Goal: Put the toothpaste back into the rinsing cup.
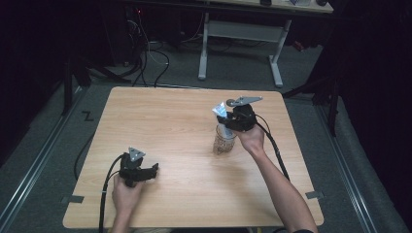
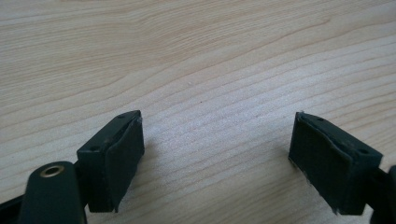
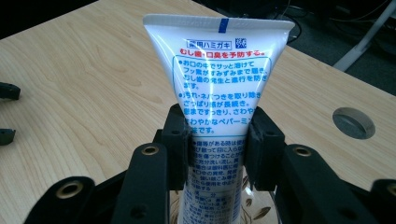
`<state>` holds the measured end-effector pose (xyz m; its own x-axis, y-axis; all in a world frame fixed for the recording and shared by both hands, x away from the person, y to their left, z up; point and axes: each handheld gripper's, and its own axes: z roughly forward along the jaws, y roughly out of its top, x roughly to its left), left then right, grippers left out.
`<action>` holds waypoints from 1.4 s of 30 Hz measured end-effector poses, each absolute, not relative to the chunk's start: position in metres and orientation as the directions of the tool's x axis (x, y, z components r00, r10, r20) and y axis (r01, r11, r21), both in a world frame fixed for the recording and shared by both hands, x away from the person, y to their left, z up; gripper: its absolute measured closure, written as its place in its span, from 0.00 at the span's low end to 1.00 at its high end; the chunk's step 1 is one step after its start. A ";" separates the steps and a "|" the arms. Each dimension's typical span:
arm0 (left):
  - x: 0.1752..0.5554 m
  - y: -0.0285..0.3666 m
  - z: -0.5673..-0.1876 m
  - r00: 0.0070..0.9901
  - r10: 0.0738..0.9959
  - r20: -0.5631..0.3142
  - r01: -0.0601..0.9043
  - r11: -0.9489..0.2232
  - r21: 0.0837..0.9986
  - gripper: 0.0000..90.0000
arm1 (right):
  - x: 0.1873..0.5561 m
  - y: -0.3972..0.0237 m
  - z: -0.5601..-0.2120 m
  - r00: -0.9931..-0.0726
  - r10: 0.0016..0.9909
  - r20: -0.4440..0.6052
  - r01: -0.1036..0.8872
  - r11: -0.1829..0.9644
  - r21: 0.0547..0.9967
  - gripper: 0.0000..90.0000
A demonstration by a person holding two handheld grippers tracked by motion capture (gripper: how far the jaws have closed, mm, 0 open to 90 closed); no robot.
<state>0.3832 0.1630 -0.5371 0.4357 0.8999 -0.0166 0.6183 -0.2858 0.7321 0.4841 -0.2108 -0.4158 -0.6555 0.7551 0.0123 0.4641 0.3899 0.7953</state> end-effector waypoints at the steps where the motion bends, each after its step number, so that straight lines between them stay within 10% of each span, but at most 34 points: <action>1: 0.383 0.163 -0.537 0.436 0.900 -0.017 0.618 -0.286 0.732 0.20 | 0.484 -0.211 -0.416 -0.655 0.755 0.014 0.465 0.388 0.795 0.73; 42: 0.383 0.163 -0.537 0.436 0.900 -0.017 0.618 -0.286 0.732 0.20 | 0.476 -0.222 -0.429 -0.654 0.756 0.023 0.477 0.388 0.789 0.72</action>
<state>0.3832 0.1630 -0.5371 0.4356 0.9000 -0.0167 0.6183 -0.2856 0.7322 0.4757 -0.2220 -0.4288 -0.6542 0.7559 0.0231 0.4766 0.3884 0.7886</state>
